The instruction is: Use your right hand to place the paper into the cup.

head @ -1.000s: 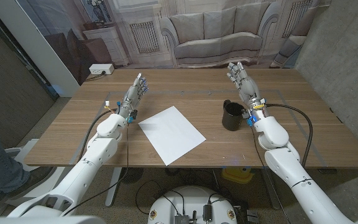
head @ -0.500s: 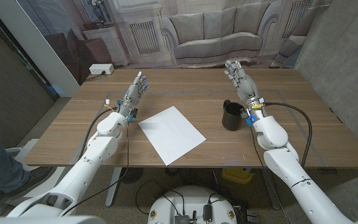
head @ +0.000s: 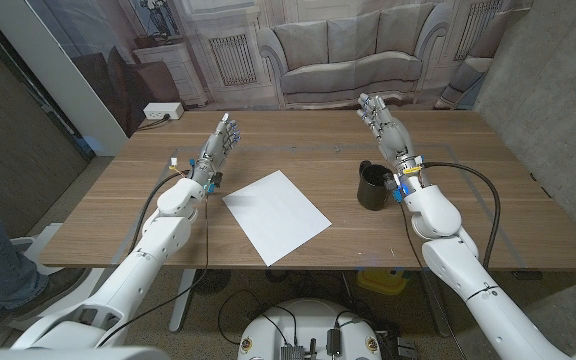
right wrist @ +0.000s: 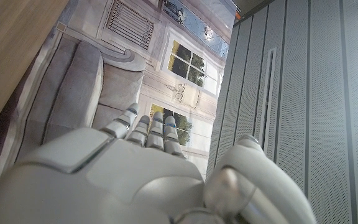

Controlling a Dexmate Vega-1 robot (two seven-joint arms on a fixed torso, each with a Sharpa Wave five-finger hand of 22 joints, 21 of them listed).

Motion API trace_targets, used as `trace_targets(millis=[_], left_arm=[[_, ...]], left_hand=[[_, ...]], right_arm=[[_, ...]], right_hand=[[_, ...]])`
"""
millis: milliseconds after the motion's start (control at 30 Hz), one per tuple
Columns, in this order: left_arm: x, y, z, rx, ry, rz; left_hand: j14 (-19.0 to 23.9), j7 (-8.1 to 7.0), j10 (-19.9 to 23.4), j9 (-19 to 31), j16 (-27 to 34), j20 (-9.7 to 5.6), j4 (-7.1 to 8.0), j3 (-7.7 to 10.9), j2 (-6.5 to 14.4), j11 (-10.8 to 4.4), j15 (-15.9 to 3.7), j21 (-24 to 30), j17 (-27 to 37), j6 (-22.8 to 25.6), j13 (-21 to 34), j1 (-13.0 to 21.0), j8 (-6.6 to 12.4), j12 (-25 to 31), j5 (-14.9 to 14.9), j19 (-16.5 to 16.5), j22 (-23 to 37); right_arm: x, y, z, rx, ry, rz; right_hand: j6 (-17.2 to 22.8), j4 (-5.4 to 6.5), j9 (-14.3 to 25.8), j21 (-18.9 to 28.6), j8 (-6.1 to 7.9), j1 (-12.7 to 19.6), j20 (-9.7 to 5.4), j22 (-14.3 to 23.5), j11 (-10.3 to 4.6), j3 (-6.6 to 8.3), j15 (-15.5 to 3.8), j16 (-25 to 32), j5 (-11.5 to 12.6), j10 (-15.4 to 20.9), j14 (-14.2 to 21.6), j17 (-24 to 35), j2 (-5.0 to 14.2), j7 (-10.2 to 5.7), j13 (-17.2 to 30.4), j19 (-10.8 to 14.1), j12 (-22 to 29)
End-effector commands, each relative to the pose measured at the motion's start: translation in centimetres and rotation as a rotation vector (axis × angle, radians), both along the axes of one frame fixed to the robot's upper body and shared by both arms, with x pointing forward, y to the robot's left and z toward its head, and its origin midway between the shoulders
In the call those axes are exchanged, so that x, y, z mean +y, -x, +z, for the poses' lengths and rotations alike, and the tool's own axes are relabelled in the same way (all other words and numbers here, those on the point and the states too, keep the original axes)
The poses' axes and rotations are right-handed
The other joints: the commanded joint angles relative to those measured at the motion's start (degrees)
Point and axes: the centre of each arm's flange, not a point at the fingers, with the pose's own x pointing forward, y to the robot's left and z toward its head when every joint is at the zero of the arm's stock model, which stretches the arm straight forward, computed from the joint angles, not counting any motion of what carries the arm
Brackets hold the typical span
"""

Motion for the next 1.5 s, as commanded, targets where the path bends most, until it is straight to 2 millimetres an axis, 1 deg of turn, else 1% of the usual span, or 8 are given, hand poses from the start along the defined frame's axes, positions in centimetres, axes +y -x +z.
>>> trace_targets(millis=[33,200,433,700,733,1167,1500], left_arm=[[-0.1,-0.8,-0.4,0.014,0.051,-0.035],[-0.2,-0.2,-0.2,0.007,0.049,-0.03],[-0.1,0.6,-0.4,0.009,0.02,-0.029],[0.5,1.1,-0.1,-0.005,-0.015,-0.031],[0.5,1.1,-0.1,-0.006,-0.012,-0.032],[1.1,1.5,0.0,-0.013,-0.022,-0.034],[1.4,1.3,-0.1,-0.011,-0.028,-0.038]], left_hand=[[0.6,-0.04,0.29,0.33,0.11,-4.43,-0.14,-0.16,-0.08,-0.13,-0.54,0.4,0.25,0.69,0.34,0.51,0.32,0.28,0.04,0.43,0.2],[0.65,0.0,0.41,0.33,0.11,-4.37,-0.16,-0.19,-0.02,-0.22,-0.51,0.43,0.25,0.88,0.35,0.56,0.37,0.3,0.02,0.52,0.2],[0.63,0.03,0.51,0.33,0.08,-4.37,-0.19,-0.23,0.04,-0.18,-0.49,0.43,0.25,0.9,0.35,0.62,0.34,0.31,0.0,0.56,0.21],[0.67,0.02,0.46,0.33,0.07,-4.34,-0.22,-0.27,0.08,-0.24,-0.48,0.4,0.25,0.96,0.35,0.69,0.34,0.26,-0.03,0.52,0.21],[0.66,0.0,0.35,0.33,0.06,-4.33,-0.23,-0.28,0.09,-0.46,-0.51,0.39,0.25,0.97,0.35,0.71,0.33,0.21,-0.03,0.5,0.21],[0.71,0.04,0.41,0.34,0.04,-4.29,-0.29,-0.36,0.16,-0.16,-0.52,0.38,0.25,1.01,0.35,0.82,0.3,0.2,-0.08,0.51,0.21],[0.64,0.05,0.48,0.34,-0.01,-4.31,-0.33,-0.44,0.22,-0.3,-0.52,0.35,0.25,1.09,0.35,0.91,0.29,0.19,-0.12,0.49,0.21]], right_arm=[[0.5,-0.2,0.1,-0.015,0.007,0.021],[0.9,0.3,0.1,-0.009,0.015,0.03],[1.4,1.7,-0.2,-0.025,0.014,0.014],[1.8,3.0,-1.2,-0.043,0.024,-0.029],[1.9,3.1,-1.2,-0.041,0.028,-0.028],[3.2,3.8,-1.4,-0.056,0.058,-0.046],[4.2,4.1,-2.0,-0.062,0.066,-0.056]], right_hand=[[0.4,-0.3,0.18,0.25,-0.25,0.16,-2.22,0.12,0.28,0.25,0.1,0.0,-0.07,-0.12,0.21,0.2,0.29,0.09,0.21,0.47,0.08],[0.16,-0.35,0.19,0.16,-0.41,0.19,-2.23,0.13,0.12,0.23,0.13,-0.07,-0.11,-0.32,0.14,0.21,0.34,0.11,0.21,0.36,-0.07],[0.15,-0.39,0.2,0.11,-0.48,0.2,-2.17,0.13,0.09,0.17,0.24,-0.11,-0.15,-0.36,0.12,0.22,0.36,0.07,0.21,0.36,-0.16],[0.15,-0.45,0.2,0.07,-0.54,0.22,-2.16,0.13,0.24,0.12,0.23,-0.14,-0.2,-0.28,0.15,0.24,0.4,0.09,0.22,0.39,-0.21],[0.17,-0.45,0.2,0.07,-0.54,0.22,-2.16,0.13,0.21,0.12,0.22,-0.14,-0.2,-0.26,0.16,0.24,0.4,0.08,0.22,0.39,-0.2],[0.21,-0.55,0.21,0.01,-0.6,0.3,-2.11,0.13,-0.08,0.06,0.19,-0.15,-0.25,-0.19,0.24,0.25,0.46,0.07,0.22,0.42,-0.29],[0.38,-0.63,0.22,-0.04,-0.6,0.35,-2.08,0.13,0.11,0.01,0.23,-0.16,-0.28,0.0,0.31,0.26,0.53,0.01,0.22,0.43,-0.31]])
